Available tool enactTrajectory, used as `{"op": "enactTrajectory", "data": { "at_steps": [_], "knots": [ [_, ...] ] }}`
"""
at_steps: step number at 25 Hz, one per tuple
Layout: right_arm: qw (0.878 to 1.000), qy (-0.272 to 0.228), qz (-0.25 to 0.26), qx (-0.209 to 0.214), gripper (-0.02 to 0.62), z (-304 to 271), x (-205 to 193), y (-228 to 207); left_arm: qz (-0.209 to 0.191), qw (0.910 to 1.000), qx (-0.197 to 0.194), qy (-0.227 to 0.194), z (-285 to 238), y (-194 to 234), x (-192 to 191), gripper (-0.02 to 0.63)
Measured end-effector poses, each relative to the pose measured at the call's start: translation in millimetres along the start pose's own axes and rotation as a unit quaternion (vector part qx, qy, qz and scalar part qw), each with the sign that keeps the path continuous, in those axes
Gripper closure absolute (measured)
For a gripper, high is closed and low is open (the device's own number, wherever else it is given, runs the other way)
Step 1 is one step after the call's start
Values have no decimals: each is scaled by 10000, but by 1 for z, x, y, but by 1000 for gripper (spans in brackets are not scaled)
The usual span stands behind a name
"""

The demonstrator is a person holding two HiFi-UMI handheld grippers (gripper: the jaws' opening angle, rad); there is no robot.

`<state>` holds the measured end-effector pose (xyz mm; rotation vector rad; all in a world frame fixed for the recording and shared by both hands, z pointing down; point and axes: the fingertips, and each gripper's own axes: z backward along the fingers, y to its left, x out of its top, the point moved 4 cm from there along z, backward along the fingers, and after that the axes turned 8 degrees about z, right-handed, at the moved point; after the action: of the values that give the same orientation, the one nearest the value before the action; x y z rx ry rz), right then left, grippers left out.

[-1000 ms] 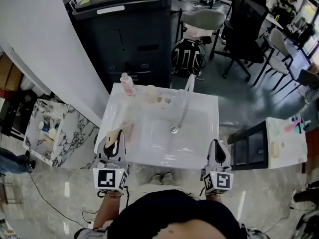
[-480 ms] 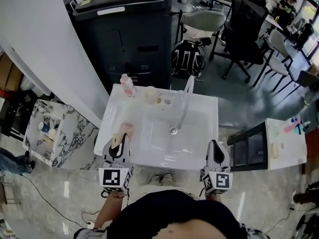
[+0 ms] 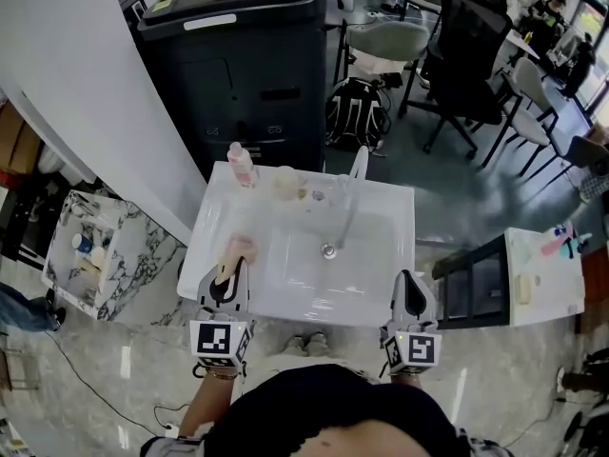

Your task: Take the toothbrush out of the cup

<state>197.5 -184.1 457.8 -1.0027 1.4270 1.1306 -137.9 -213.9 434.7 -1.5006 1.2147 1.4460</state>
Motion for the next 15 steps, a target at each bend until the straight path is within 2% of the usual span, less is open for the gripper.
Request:
{"op": "enactTrajectory", "data": {
  "at_steps": [15],
  "knots": [
    [9999,73,128,47,591,-6,-3,2,93,10000,-16,8,-4,0,-1,580]
  ]
}}
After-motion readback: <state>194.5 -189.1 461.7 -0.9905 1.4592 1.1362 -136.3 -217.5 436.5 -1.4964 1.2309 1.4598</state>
